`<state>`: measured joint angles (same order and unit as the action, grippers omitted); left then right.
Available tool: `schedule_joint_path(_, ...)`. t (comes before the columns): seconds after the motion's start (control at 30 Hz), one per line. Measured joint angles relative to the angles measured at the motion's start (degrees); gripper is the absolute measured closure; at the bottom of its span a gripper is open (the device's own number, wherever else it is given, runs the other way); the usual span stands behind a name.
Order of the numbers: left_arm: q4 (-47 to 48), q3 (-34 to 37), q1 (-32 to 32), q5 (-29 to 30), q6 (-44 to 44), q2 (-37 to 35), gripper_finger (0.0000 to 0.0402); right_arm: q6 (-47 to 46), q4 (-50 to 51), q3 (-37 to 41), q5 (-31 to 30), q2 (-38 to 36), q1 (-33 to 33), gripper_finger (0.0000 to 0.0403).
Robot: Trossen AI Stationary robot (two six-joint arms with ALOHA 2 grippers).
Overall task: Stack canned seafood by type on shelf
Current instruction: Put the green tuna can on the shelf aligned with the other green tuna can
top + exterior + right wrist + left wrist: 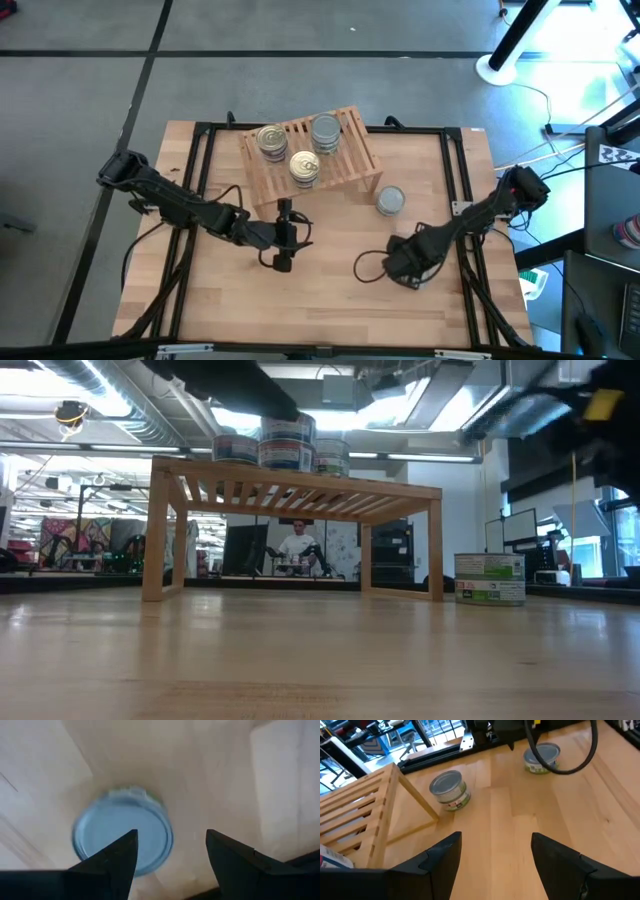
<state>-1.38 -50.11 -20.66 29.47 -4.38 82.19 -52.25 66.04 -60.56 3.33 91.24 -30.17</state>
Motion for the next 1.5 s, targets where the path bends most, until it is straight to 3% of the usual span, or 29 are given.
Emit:
schedule_joint_path(0.3,-2.5,0.0,0.0,0.0,0.0,0.0,0.0165,3.3,-0.2,5.1,0.5,0.0,-2.2,0.0169)
schedule_joint_path(0.6,-2.4,0.0,0.0,0.0,0.0,0.0,0.0165,5.0,-0.8,7.5,5.2,0.0,-2.0,0.0169)
schedule_joint_path(0.97,-2.4,0.0,0.0,0.0,0.0,0.0,0.0165,3.9,-12.5,7.5,9.4,0.0,-2.1,0.0171)
schedule_joint_path(1.5,-2.4,0.0,0.0,-0.1,3.0,0.0,0.0165,-5.0,-32.4,7.6,3.8,0.2,-2.1,0.0255)
